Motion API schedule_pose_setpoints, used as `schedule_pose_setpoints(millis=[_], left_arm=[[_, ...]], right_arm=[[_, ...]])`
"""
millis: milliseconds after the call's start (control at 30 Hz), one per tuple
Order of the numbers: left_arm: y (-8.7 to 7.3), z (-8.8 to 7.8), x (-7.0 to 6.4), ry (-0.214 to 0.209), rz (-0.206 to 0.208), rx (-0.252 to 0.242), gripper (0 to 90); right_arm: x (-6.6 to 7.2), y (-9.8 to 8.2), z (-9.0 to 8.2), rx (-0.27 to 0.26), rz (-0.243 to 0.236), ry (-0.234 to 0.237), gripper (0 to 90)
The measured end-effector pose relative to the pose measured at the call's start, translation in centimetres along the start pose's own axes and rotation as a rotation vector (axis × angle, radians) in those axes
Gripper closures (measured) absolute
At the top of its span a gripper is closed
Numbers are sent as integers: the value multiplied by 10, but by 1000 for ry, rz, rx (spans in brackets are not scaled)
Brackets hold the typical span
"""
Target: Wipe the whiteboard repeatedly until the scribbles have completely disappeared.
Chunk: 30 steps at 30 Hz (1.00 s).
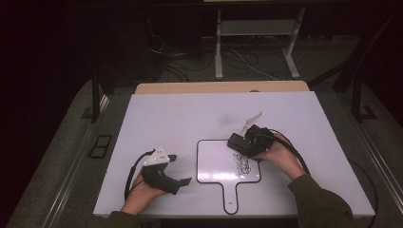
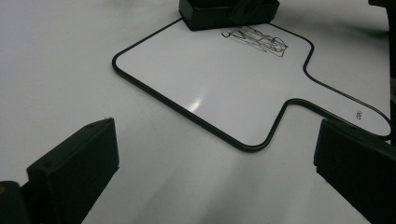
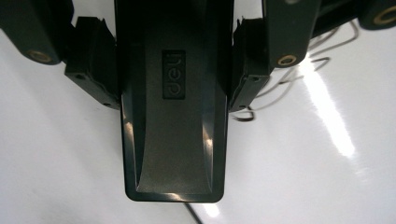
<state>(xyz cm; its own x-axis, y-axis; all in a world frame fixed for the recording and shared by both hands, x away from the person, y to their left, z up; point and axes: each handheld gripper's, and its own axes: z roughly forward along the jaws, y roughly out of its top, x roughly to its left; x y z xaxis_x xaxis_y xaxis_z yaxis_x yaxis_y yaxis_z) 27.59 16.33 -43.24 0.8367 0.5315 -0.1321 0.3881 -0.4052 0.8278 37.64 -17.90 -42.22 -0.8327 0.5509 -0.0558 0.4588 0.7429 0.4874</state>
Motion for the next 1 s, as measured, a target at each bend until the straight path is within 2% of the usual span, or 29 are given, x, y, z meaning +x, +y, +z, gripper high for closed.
schedule_pose_setpoints(millis=[133, 267, 433, 533, 1000], left_arm=[[0, 0, 0, 0, 0, 0, 0], [0, 0, 0, -1, -1, 0, 0], [0, 0, 0, -3, -1, 0, 0], [0, 1, 0, -3, -2, -1, 0], [0, 1, -1, -3, -3, 1, 0]], right_arm=[[-4, -1, 0, 1, 15, -12, 388], [-17, -8, -3, 11, 49, -53, 388], [-22, -11, -5, 12, 60, -56, 388], [-18, -9, -4, 16, 40, -61, 388], [13, 4, 0, 12, -37, 24, 388]])
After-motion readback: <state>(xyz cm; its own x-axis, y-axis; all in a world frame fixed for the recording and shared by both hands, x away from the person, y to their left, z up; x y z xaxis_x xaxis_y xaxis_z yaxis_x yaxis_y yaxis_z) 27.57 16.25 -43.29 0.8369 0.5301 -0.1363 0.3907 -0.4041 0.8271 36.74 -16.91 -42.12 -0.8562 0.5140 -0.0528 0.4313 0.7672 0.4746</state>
